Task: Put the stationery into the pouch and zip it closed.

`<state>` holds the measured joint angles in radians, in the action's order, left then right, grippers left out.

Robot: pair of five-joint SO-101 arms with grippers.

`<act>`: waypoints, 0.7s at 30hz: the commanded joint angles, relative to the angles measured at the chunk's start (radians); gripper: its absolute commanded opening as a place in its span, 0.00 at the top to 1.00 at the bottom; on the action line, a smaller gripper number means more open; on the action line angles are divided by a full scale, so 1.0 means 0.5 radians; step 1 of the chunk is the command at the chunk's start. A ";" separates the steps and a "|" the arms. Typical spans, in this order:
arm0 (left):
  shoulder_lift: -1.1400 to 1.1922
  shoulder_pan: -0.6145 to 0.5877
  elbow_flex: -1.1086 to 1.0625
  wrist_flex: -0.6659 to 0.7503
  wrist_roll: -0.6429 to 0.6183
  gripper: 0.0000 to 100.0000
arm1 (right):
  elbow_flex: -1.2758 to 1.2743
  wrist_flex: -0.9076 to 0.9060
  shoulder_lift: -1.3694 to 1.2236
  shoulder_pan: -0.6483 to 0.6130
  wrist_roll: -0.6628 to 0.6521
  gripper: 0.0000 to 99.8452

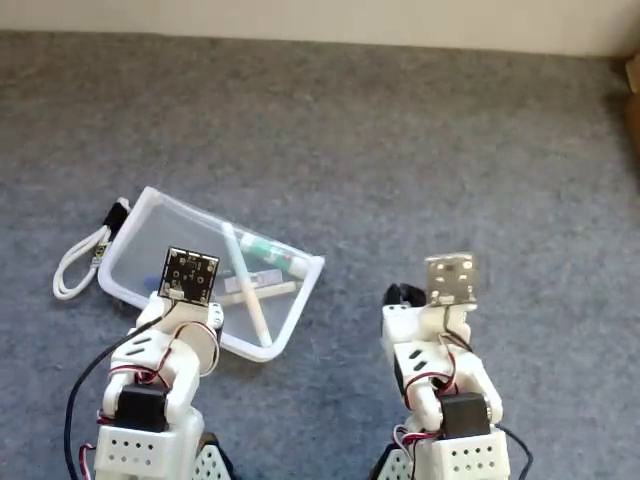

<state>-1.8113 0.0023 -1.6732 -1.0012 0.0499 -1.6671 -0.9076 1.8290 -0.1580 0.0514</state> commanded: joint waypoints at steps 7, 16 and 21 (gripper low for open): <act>-0.014 0.017 -0.044 -0.120 -0.012 0.99 | -0.247 -0.391 0.014 0.017 0.120 0.97; -0.017 0.026 -0.044 -0.684 -0.009 0.99 | -0.247 -0.686 0.017 0.023 0.120 0.97; -0.017 0.023 -0.044 -0.684 -0.009 0.99 | -0.247 -0.686 0.017 0.023 0.120 0.97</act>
<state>-1.8159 0.0023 -1.6732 -1.3341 0.0499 -1.6671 -1.2359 1.8290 -0.1580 0.0990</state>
